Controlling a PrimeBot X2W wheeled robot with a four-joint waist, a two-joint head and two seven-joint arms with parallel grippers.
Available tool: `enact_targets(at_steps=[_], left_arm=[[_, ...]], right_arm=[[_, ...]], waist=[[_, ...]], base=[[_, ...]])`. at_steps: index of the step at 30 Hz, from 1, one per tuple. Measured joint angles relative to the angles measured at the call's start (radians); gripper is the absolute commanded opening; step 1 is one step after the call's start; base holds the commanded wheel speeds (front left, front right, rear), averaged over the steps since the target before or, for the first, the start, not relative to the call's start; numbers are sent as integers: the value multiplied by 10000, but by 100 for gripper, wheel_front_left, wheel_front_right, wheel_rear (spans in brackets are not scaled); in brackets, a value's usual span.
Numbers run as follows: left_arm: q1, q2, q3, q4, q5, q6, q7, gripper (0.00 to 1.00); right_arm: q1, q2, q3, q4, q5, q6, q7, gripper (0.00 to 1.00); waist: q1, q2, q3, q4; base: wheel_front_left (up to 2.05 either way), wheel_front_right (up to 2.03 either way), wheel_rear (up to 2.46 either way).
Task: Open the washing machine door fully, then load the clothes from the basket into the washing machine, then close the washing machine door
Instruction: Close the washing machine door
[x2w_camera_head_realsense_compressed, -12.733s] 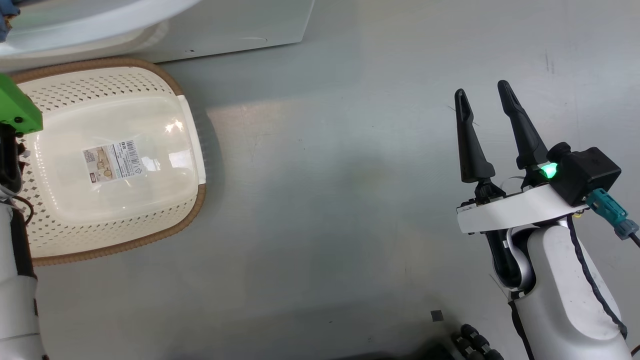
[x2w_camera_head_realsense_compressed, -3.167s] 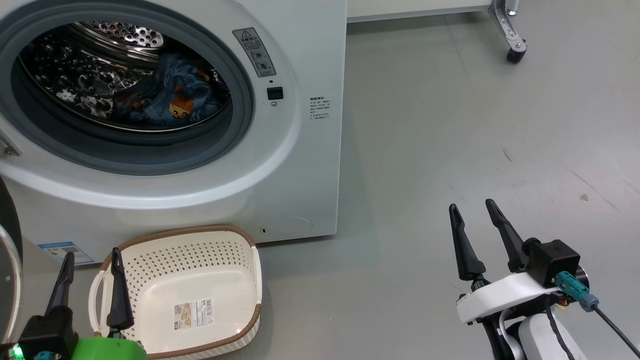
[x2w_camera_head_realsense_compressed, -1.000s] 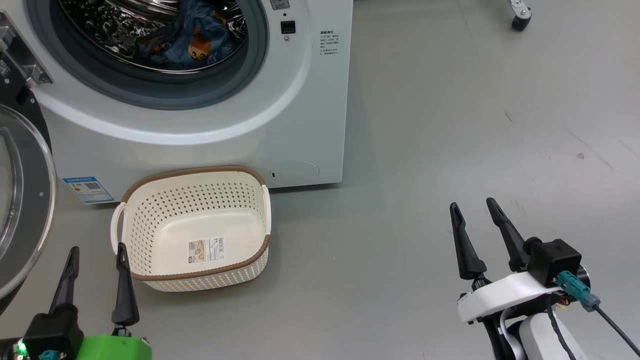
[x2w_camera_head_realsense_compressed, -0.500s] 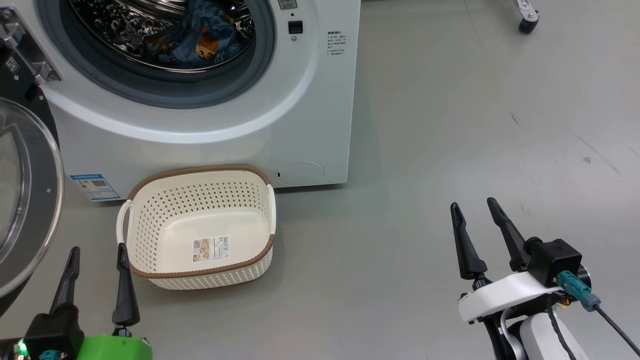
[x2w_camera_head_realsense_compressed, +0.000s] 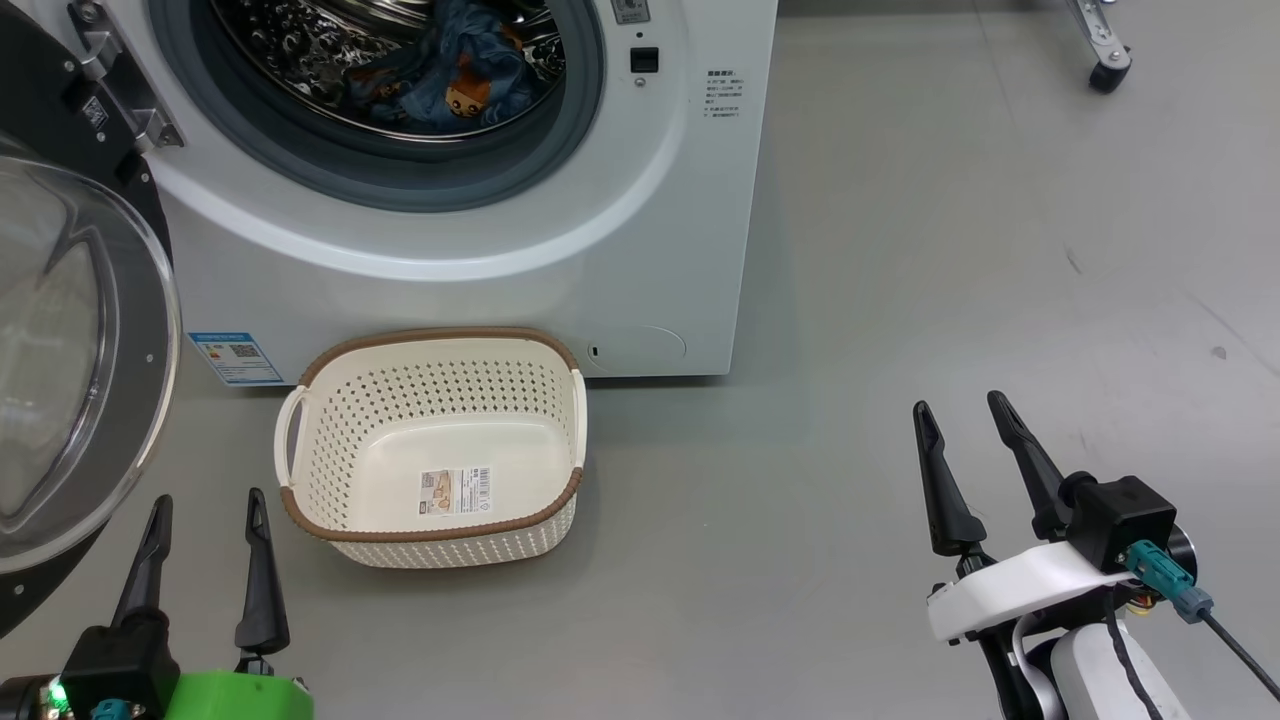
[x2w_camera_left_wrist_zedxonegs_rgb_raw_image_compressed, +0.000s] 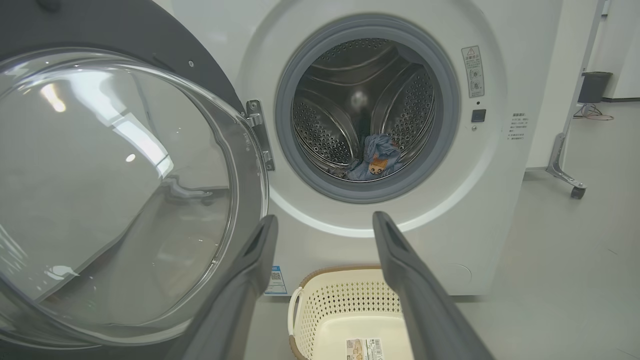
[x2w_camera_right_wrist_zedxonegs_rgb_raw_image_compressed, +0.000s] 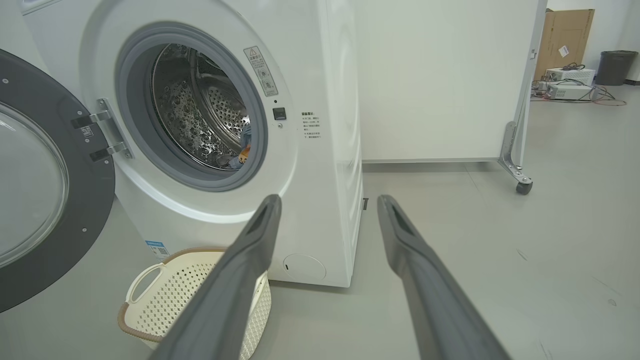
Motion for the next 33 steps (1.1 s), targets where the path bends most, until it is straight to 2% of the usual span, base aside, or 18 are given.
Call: enact_targets(at_steps=[33], left_arm=[[12, -13, 82, 224, -13, 357, 0, 100]], right_arm=[[190, -31, 6, -98, -198, 0, 0, 100]], waist=[[0, 0, -84, 2003]], base=[[0, 0, 0]])
